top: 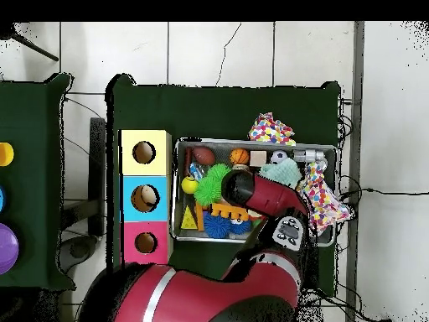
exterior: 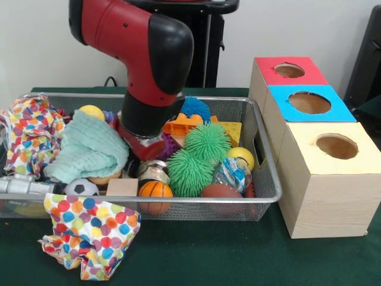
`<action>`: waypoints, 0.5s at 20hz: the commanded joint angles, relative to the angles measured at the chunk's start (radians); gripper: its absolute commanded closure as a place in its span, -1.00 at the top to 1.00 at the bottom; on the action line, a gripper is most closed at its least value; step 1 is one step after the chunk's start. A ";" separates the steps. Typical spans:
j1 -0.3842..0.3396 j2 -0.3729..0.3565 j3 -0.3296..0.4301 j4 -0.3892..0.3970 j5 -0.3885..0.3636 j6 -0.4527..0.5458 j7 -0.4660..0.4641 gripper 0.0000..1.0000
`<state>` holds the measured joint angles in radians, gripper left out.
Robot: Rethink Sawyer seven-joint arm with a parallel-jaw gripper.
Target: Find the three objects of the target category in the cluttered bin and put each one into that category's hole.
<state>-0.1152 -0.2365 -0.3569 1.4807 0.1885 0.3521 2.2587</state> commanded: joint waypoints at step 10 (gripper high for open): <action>0.035 -0.256 0.302 0.179 0.168 0.378 0.169 -1.00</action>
<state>-0.1261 -0.4233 -0.2370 1.6045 0.2806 0.4883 2.2587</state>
